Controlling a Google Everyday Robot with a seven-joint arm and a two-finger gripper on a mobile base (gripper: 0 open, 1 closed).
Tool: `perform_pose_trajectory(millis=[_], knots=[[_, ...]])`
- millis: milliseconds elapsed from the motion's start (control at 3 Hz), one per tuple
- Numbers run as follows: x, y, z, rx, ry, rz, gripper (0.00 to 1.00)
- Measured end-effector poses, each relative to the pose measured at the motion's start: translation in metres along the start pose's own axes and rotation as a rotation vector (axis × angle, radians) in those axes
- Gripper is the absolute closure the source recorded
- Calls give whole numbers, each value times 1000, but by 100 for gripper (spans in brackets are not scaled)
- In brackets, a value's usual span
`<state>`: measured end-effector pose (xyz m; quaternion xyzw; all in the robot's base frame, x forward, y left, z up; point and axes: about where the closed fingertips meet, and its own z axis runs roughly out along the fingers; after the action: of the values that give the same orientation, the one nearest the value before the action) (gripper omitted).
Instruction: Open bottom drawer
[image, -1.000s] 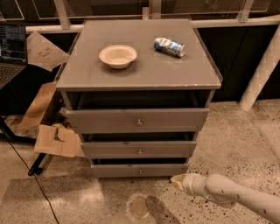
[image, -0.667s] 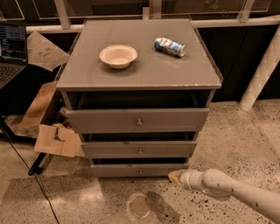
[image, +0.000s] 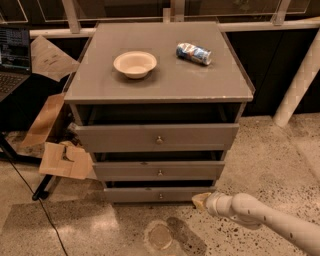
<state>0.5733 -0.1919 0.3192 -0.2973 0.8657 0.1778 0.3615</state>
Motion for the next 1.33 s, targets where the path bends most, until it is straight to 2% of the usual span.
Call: perform_pose_trajectory(millis=[667,1333], knots=[[10,-29,25,59,-48,-2,100],[25,-46,47,99,-30,0,100]])
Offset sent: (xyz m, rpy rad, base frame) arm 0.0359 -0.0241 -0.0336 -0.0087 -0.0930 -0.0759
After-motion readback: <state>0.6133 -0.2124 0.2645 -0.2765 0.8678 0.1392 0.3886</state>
